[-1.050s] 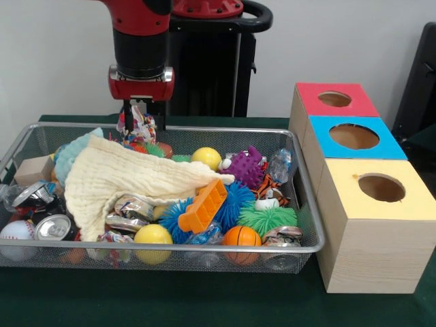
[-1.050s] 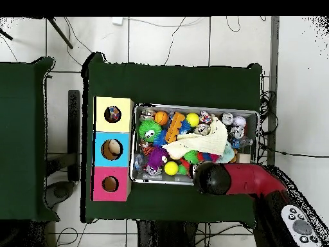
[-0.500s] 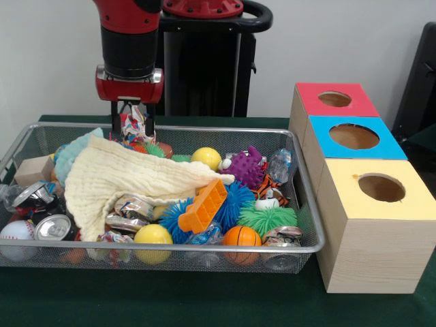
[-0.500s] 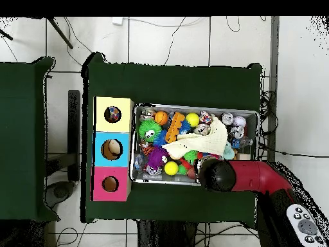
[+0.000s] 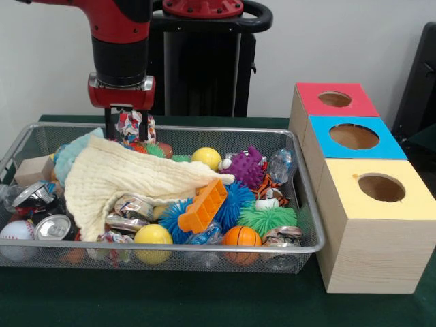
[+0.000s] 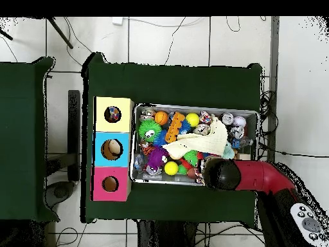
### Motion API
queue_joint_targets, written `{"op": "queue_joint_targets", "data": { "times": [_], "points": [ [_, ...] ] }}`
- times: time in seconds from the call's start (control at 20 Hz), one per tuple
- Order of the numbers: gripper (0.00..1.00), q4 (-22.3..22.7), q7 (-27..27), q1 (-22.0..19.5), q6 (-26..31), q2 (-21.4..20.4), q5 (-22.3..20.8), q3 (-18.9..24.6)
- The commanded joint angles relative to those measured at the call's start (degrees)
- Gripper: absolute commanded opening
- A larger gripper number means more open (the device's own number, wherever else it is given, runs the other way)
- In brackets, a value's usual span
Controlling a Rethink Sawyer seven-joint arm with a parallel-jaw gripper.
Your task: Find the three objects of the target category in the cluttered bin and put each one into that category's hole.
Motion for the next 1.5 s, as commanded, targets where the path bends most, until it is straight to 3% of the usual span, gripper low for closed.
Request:
{"op": "queue_joint_targets", "data": {
  "times": [0.05,0.5,1.15,1.5],
  "points": [
    [1.0,-1.8,-3.5,-1.3,2.0,1.0,-2.7,0.8],
    [1.0,1.2,-2.3,-1.1,0.8,0.4,-2.5,0.8],
    [1.0,6.5,-2.0,-1.2,2.2,-4.7,-0.3,1.7],
    [1.0,6.0,-0.2,-0.9,-0.9,-1.7,-1.9,0.9]
  ]
}}
